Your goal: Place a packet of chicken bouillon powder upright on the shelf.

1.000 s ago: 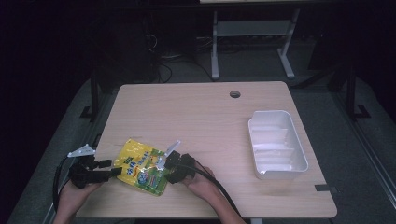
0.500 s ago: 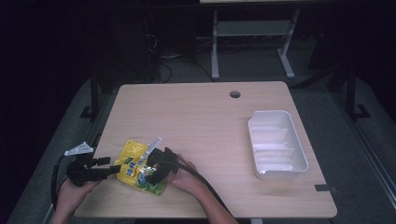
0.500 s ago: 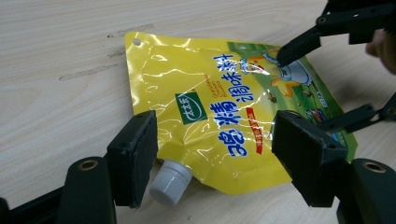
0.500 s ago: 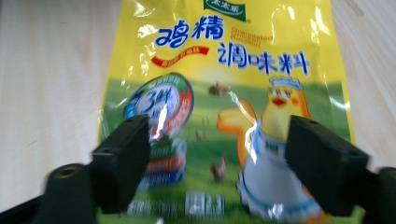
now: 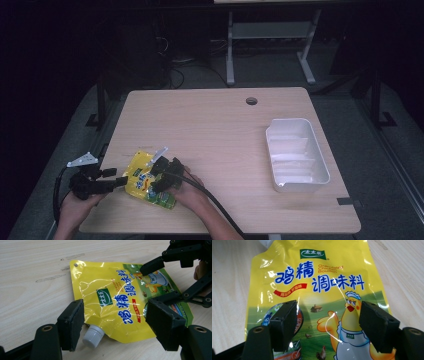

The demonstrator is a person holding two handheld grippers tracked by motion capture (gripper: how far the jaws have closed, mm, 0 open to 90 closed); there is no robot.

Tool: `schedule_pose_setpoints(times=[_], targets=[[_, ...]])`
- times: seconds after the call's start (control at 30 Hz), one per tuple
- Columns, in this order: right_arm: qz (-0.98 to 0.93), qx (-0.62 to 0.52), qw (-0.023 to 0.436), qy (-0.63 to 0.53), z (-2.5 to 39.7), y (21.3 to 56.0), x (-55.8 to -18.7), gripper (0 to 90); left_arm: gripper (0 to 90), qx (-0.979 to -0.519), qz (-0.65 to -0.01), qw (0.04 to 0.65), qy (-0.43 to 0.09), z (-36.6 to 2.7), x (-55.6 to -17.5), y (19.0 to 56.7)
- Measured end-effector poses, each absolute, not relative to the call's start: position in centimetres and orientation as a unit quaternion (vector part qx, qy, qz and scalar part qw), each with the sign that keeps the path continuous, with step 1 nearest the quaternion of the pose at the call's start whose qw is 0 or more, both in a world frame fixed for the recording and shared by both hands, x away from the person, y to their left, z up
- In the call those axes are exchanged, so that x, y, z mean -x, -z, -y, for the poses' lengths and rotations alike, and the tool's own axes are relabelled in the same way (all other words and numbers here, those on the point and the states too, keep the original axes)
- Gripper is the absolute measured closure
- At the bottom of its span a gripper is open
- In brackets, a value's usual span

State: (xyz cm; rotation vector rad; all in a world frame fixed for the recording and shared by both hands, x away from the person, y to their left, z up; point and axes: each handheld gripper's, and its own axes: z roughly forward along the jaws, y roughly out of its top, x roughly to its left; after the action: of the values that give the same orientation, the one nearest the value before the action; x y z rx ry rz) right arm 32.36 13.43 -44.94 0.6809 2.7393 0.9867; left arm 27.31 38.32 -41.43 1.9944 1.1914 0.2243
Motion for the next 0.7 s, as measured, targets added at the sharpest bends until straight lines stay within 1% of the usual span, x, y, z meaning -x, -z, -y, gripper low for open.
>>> schedule_pose_setpoints(times=[0.3,0.47,0.53,0.63,0.67,0.7], targets=[[-0.903,-0.269,0.084,-0.325,-12.8,45.0,-32.9,36.3,31.3,-0.790,-0.466,0.389,-0.086,-38.0,-27.2,41.5],[-0.896,-0.292,0.092,-0.321,-12.0,44.9,-33.3,37.3,31.8,-0.798,-0.462,0.380,-0.078,-37.4,-27.2,41.9],[-0.889,-0.314,0.096,-0.320,-11.4,44.9,-33.6,37.3,32.4,-0.800,-0.460,0.379,-0.073,-37.0,-27.2,42.1],[-0.892,-0.308,0.097,-0.317,-11.2,44.7,-33.7,36.1,34.0,-0.806,-0.454,0.373,-0.064,-36.4,-27.2,42.4],[-0.893,-0.302,0.103,-0.317,-10.9,44.6,-33.7,33.7,35.3,-0.810,-0.450,0.372,-0.061,-36.2,-27.1,42.5],[-0.892,-0.293,0.089,-0.333,-9.8,44.3,-33.8,31.0,37.1,-0.813,-0.448,0.368,-0.057,-36.0,-27.1,42.6]])
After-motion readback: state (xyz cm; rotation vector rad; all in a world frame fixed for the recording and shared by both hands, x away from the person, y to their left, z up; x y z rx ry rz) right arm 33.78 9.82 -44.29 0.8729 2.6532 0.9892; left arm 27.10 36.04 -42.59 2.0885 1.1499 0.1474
